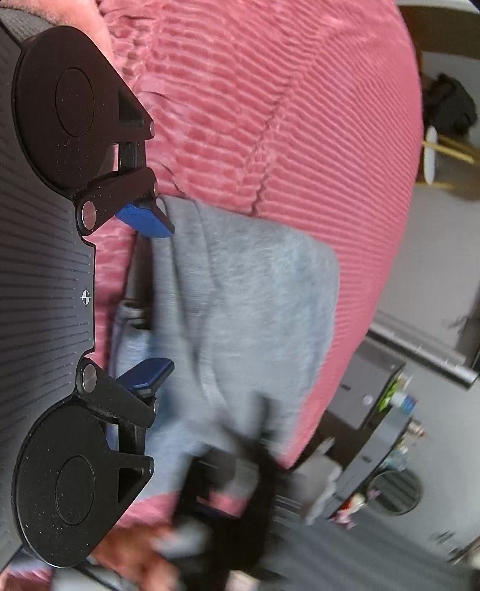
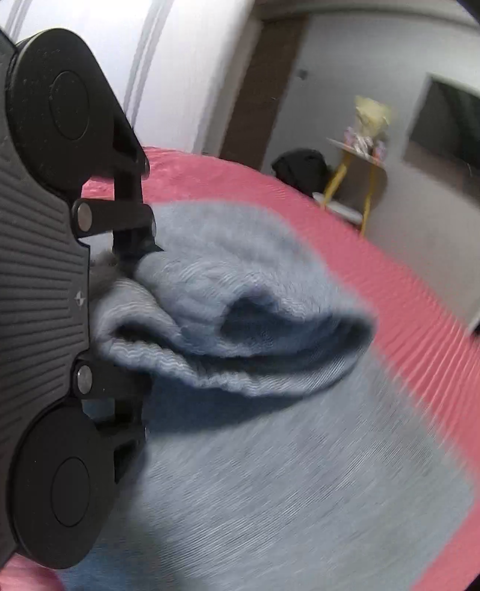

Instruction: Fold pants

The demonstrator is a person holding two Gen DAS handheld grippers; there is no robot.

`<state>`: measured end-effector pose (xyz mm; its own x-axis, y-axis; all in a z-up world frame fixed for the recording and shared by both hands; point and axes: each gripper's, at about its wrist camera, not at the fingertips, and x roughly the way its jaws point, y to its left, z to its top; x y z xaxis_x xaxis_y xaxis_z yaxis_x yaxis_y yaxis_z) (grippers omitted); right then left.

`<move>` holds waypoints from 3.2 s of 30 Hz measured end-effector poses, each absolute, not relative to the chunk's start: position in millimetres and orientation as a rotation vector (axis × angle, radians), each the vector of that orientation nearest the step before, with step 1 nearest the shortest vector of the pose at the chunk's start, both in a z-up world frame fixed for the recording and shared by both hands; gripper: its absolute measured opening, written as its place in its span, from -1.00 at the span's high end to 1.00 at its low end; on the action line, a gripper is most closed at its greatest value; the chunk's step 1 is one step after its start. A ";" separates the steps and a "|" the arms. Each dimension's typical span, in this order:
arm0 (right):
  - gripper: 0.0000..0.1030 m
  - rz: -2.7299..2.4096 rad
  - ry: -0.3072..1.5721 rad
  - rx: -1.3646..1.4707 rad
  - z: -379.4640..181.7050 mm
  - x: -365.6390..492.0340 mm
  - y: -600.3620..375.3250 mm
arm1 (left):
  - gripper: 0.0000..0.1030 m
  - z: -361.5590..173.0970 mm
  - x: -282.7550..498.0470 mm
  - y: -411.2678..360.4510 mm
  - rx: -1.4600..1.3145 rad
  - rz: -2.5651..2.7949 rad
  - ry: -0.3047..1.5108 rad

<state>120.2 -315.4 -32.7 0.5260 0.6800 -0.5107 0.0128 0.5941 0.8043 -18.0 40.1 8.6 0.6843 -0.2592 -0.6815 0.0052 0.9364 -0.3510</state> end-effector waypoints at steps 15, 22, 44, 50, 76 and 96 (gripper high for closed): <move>0.36 0.488 0.619 0.840 67.9 82.8 -402.4 | 0.08 -6.3 -3.4 42.0 -0.386 -0.081 0.863; 0.36 0.340 0.745 0.824 11.2 94.0 -437.5 | 0.12 0.2 -3.1 28.6 -0.331 -0.125 0.869; 0.25 0.224 0.748 0.522 -7.0 87.6 -423.3 | -0.51 -4.4 28.7 -4.1 -0.253 -0.090 0.799; 0.51 0.247 0.854 0.492 -45.1 81.5 -409.3 | -0.63 -26.9 33.8 -5.4 -0.238 -0.099 0.887; 0.52 0.200 0.725 0.157 -22.3 104.6 -395.7 | -0.86 -36.7 41.8 0.8 -0.322 -0.068 0.918; -0.77 0.160 0.990 0.647 -69.4 79.6 -494.9 | -0.88 -37.3 45.8 -0.5 -0.322 -0.063 0.915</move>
